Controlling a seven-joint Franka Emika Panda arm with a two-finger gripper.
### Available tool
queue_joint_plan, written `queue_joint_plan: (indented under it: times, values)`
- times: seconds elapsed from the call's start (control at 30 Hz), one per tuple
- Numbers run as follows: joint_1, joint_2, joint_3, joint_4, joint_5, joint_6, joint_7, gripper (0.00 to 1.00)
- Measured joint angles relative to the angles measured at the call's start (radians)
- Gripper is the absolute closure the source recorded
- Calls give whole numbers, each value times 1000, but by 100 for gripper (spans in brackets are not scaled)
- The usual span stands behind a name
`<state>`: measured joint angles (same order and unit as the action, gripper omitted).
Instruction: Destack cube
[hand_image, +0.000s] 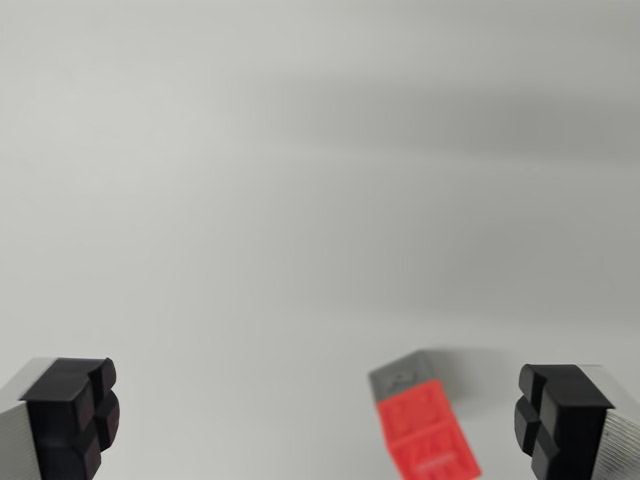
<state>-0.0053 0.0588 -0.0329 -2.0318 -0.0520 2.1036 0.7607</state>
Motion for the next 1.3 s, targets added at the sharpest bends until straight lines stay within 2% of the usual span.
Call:
queue_joint_plan:
  times: [0.33,0.73,1.07,1.3]
  values:
    - [-7,-29,-10,-74,1,44,-54,0]
    - [-18,-67,-28,-182,4,114,-139,0]
    - [-26,-97,-47,-276,7,177,-221,0]
    - [-35,-117,-66,-350,7,229,-292,0]
